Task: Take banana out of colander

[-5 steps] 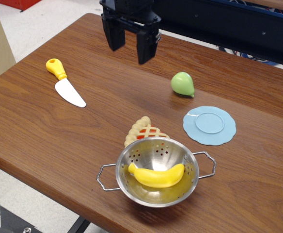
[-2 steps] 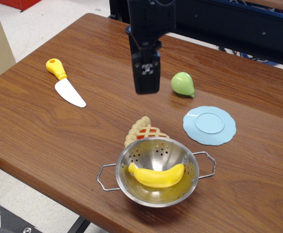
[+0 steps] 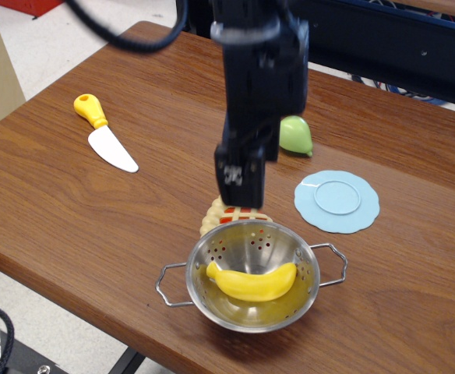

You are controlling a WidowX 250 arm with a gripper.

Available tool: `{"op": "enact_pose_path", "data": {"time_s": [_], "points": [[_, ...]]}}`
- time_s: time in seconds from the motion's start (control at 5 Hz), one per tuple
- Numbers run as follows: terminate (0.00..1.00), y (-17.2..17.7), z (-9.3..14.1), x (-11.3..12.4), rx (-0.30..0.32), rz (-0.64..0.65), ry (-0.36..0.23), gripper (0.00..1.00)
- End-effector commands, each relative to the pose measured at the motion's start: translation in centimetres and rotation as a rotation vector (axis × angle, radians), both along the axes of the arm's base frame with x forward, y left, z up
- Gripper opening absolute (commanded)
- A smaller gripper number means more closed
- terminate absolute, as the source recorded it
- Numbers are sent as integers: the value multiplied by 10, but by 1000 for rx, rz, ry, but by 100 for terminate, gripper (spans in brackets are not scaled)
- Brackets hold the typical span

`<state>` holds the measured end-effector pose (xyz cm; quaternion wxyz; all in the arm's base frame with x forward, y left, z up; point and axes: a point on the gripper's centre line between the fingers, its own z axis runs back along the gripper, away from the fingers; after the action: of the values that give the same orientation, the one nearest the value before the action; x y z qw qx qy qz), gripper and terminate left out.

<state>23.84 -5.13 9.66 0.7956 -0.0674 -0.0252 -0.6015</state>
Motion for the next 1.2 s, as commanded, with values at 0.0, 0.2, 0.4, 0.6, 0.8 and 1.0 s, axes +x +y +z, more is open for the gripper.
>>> {"op": "enact_pose_path", "data": {"time_s": [0.0,0.2,0.4,0.6,0.8,1.0], "points": [[0,4,-12,-16,15,-89,-71,100],[0,5,-21,-22,33,-95,-96,100],[0,5,-30,-24,44,-106,-93,100],[0,2,-35,-25,30,-99,-96,100],[0,-1,-45,-29,30,-102,-92,100],[0,0,-55,-31,46,-99,-97,100]]}}
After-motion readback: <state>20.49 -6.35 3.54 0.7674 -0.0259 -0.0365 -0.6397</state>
